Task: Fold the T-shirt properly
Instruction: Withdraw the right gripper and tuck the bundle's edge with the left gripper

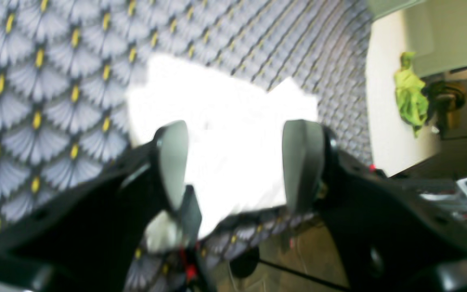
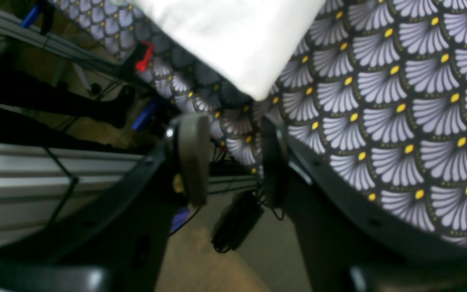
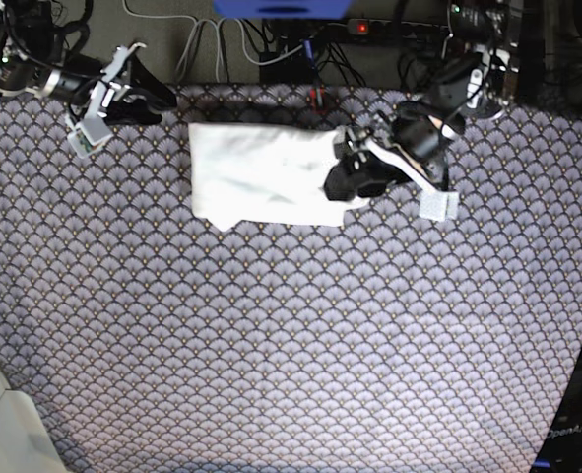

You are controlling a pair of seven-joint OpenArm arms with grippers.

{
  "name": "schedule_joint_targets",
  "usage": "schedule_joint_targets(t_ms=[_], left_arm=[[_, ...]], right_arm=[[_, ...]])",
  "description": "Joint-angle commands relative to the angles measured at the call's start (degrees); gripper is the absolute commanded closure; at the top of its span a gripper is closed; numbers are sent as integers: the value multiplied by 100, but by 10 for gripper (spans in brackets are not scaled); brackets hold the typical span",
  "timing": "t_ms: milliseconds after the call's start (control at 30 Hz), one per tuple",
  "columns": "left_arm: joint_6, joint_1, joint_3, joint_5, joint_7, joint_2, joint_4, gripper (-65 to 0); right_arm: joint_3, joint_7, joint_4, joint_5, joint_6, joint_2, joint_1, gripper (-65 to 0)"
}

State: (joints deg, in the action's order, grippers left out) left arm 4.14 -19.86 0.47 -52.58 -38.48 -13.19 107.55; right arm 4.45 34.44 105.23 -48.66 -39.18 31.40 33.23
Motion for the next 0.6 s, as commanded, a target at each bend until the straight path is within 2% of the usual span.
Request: schedule_joint_targets(t_ms=[0,400,567], left_arm=[[47,21,-16,-65,55,-22,1,-359],[47,337,-16,-57,55,-13,-983,-359],[47,487,1,-21,46,128,-1273,-359]], right_arm=[[34,-125,75,-114,-82,73,13,-198],[34,-125,66,-114,-82,82,-40,-198],[34,-125,66,-114,-82,82,-49,-198]])
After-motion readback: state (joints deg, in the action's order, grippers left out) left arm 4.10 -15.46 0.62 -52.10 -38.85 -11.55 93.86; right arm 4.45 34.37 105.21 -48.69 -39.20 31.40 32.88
